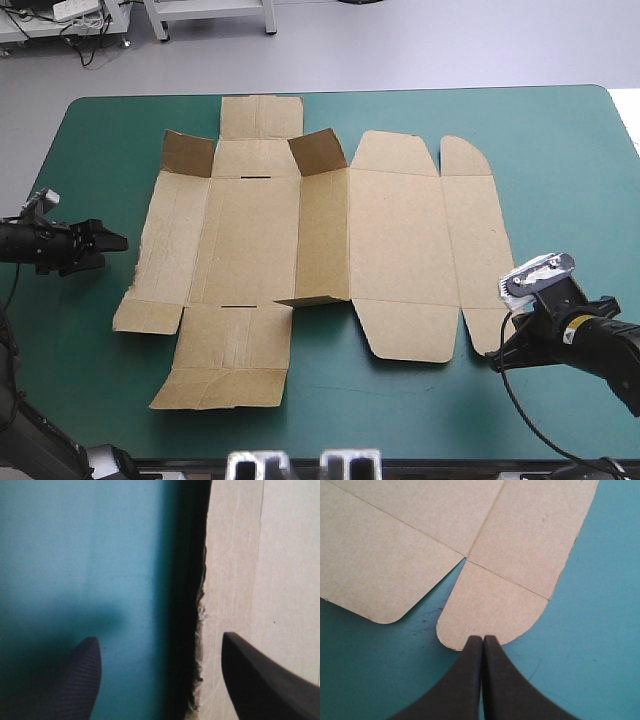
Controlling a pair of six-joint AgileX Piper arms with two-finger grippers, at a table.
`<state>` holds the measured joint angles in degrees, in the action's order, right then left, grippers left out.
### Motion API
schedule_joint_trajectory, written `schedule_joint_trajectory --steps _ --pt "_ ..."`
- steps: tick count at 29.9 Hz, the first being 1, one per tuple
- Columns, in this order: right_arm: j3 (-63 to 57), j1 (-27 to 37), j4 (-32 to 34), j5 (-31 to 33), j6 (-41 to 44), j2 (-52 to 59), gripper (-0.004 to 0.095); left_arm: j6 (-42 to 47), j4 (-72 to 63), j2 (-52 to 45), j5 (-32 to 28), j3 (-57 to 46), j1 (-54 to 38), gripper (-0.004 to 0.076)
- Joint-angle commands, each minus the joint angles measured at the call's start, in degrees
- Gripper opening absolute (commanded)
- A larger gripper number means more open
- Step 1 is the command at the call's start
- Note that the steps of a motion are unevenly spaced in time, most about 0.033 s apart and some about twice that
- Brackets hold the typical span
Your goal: Fold the box
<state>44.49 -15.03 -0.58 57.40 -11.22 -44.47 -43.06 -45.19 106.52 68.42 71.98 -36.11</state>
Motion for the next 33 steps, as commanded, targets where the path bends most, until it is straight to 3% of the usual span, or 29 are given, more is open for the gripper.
schedule_joint_trajectory --steps 1,7,16,18,26,33 --pt "1.6 0.1 -0.6 -2.7 -0.4 0.1 -0.0024 0.9 -2.5 -1.7 6.1 1.7 3.0 0.0491" --pt "1.6 0.1 -0.6 -2.7 -0.4 0.1 -0.0024 6.3 8.7 -0.2 6.1 1.5 11.7 0.0487" --pt "1.6 0.1 -1.7 -2.7 -0.4 0.1 -0.0023 7.5 6.4 1.7 6.1 1.4 20.5 0.0463" --pt "1.6 0.1 -1.7 -2.7 -0.4 0.1 -0.0024 8.2 6.1 1.9 6.1 1.4 21.3 0.0407" --pt "1.6 0.1 -1.7 -2.7 -0.4 0.1 -0.0024 4.2 0.2 1.9 6.1 1.4 21.7 -0.0009" --pt "1.6 0.1 -2.1 -2.7 -0.4 0.1 -0.0024 -1.5 -9.5 0.5 6.1 1.4 22.0 -0.0008"
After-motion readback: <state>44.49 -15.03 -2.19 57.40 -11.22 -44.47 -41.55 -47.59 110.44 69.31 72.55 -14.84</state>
